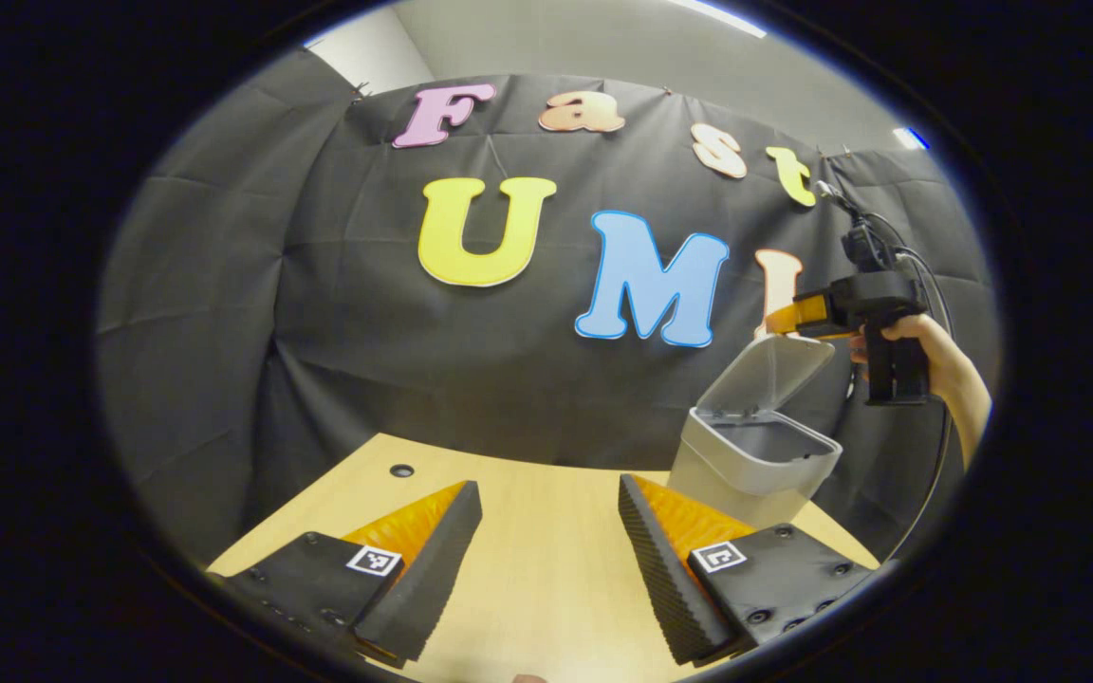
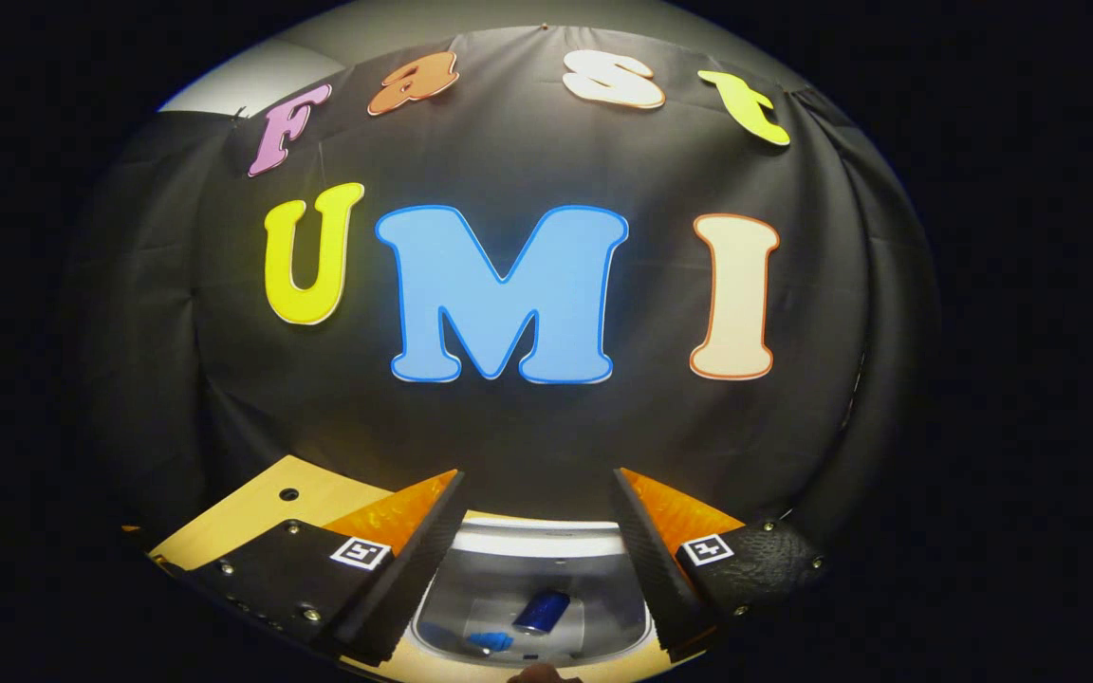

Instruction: Press the lid of the desktop garbage bin to open it, pick up the crumpled paper on the desktop and throw it into the bin, then pick up the pop can on the desktop and drop it into the bin, and finally close the garbage bin lid.

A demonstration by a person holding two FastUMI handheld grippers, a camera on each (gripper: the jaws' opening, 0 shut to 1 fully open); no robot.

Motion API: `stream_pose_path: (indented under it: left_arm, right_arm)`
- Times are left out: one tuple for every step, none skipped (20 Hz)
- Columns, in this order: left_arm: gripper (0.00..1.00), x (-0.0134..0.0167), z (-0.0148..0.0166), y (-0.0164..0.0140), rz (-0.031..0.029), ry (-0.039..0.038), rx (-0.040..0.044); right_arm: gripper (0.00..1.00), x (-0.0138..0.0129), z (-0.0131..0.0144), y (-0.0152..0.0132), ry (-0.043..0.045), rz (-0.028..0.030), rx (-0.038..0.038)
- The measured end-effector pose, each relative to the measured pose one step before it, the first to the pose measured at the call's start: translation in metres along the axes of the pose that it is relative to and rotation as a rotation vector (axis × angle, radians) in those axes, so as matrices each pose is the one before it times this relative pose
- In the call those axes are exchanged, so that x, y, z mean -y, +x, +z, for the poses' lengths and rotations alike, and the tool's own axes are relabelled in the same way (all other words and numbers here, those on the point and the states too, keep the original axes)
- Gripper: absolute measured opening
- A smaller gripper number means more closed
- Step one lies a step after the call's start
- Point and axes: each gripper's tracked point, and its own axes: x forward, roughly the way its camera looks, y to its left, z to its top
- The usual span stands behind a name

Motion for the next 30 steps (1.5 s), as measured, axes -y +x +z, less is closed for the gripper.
stream_pose_path:
  left_arm:
    - [0.95,0.00208,-0.00046,0.00076,-0.00584,0.00009,-0.00146]
    - [0.95,0.00102,-0.00075,0.00009,-0.00482,0.00207,-0.00095]
    - [0.95,0.00131,-0.00066,0.00062,-0.00329,0.00333,-0.00055]
    - [0.95,0.00125,-0.00074,0.00054,-0.00378,0.00286,-0.00080]
    - [0.95,0.00078,-0.00080,0.00021,-0.00288,0.00218,-0.00148]
    - [0.95,0.00018,-0.00097,-0.00021,-0.00152,0.00330,-0.00217]
    - [0.95,-0.00016,0.00009,0.00038,-0.00009,0.00233,-0.00111]
    - [0.95,-0.00074,-0.00120,0.00008,-0.00010,0.00086,-0.00244]
    - [0.95,-0.00048,-0.00030,0.00010,-0.00007,-0.00141,-0.00097]
    - [0.95,-0.00046,0.00020,0.00023,0.00018,-0.00193,-0.00065]
    - [0.95,-0.00083,0.00051,-0.00032,0.00036,-0.00065,-0.00018]
    - [0.95,0.00048,0.00091,0.00006,0.00027,0.00103,0.00023]
    - [0.95,0.00008,-0.00013,0.00032,0.00000,0.00235,0.00073]
    - [0.95,0.00001,0.00067,0.00050,-0.00104,0.00224,0.00123]
    - [0.95,0.00102,0.00105,0.00029,-0.00153,0.00154,0.00161]
    - [0.95,0.00089,-0.00045,0.00068,-0.00192,0.00154,-0.00078]
    - [0.95,0.00110,-0.00012,0.00123,-0.00288,0.00102,-0.00083]
    - [0.95,0.00146,0.00039,0.00098,-0.00442,0.00032,0.00019]
    - [0.95,0.00089,0.00022,0.00079,-0.00300,-0.00020,-0.00072]
    - [0.95,0.00140,-0.00009,0.00074,-0.00391,-0.00114,-0.00041]
    - [0.95,0.00188,-0.00038,0.00112,-0.00393,-0.00153,-0.00037]
    - [0.95,0.00048,-0.00026,0.00110,-0.00338,-0.00144,-0.00048]
    - [0.95,0.00124,-0.00013,0.00061,-0.00340,-0.00169,-0.00003]
    - [0.95,0.00069,-0.00028,0.00050,-0.00441,-0.00166,-0.00017]
    - [0.95,0.00029,0.00046,0.00073,-0.00188,-0.00001,-0.00095]
    - [0.95,0.00073,-0.00053,0.00098,-0.00280,-0.00018,0.00006]
    - [0.95,0.00037,-0.00011,0.00013,-0.00399,-0.00141,0.00038]
    - [0.95,0.00028,-0.00015,0.00007,-0.00282,-0.00230,0.00073]
    - [0.96,0.00115,0.00040,0.00050,-0.00295,-0.00358,0.00154]
    - [0.96,0.00015,0.00057,-0.00006,-0.00262,-0.00528,0.00151]
  right_arm:
    - [0.96,0.00047,-0.00880,-0.00153,0.01235,0.00749,-0.01781]
    - [0.96,0.00050,-0.00695,-0.00128,0.00592,0.00424,-0.01013]
    - [0.96,0.00059,-0.00789,-0.00088,0.00056,-0.00181,-0.01047]
    - [0.96,0.00044,-0.00834,0.00001,-0.00881,-0.00315,-0.01159]
    - [0.96,0.00105,-0.00913,0.00038,-0.01113,-0.00986,-0.01524]
    - [0.96,-0.00057,-0.00750,0.00076,-0.00908,0.00117,-0.01510]
    - [0.96,0.00051,-0.00778,0.00035,-0.00124,-0.00410,-0.01666]
    - [0.96,0.00104,-0.00623,-0.00084,0.01102,-0.00219,-0.01603]
    - [0.96,0.00067,-0.00453,0.00052,0.01747,0.00165,-0.00492]
    - [0.96,0.00046,-0.00420,-0.00029,0.01753,0.00325,-0.00785]
    - [0.96,0.00029,-0.00685,0.00012,0.01506,0.00310,-0.01286]
    - [0.96,0.00117,-0.00633,-0.00030,0.00844,-0.00001,-0.01306]
    - [0.96,0.00012,-0.00753,-0.00007,0.00002,-0.00067,-0.01490]
    - [0.95,0.00006,-0.00724,-0.00031,-0.00313,-0.00378,-0.01519]
    - [0.95,0.00102,-0.00658,-0.00009,-0.00535,-0.00415,-0.01349]
    - [0.95,0.00066,-0.00663,-0.00027,-0.00378,-0.00529,-0.01204]
    - [0.95,-0.00086,-0.00416,-0.00067,-0.00279,-0.00180,-0.01288]
    - [0.95,-0.00036,-0.00308,-0.00149,-0.00058,-0.00198,-0.00933]
    - [0.95,0.00083,-0.00449,-0.00158,-0.00118,-0.00161,-0.00899]
    - [0.95,0.00061,-0.00329,-0.00159,-0.00043,-0.00237,-0.00894]
    - [0.95,0.00089,-0.00423,-0.00252,0.00058,-0.00439,-0.00567]
    - [0.95,0.00071,-0.00273,-0.00238,-0.00057,-0.00538,-0.00248]
    - [0.95,0.00020,-0.00387,-0.00203,-0.00599,-0.00314,-0.00104]
    - [0.95,0.00070,0.00044,-0.00282,-0.00325,-0.00375,0.00496]
    - [0.95,-0.00017,-0.00075,-0.00077,-0.00083,-0.00100,-0.00062]
    - [0.95,0.00025,-0.00084,-0.00206,-0.00199,0.00057,-0.00077]
    - [0.95,-0.00059,-0.00266,0.00009,-0.00437,0.00140,-0.00636]
    - [0.95,-0.00021,-0.00024,0.00027,-0.00265,0.00006,-0.00483]
    - [0.96,0.00075,-0.00013,-0.00012,-0.00452,-0.00390,0.00052]
    - [0.95,-0.00032,-0.00001,-0.00024,-0.01066,-0.00427,0.00081]
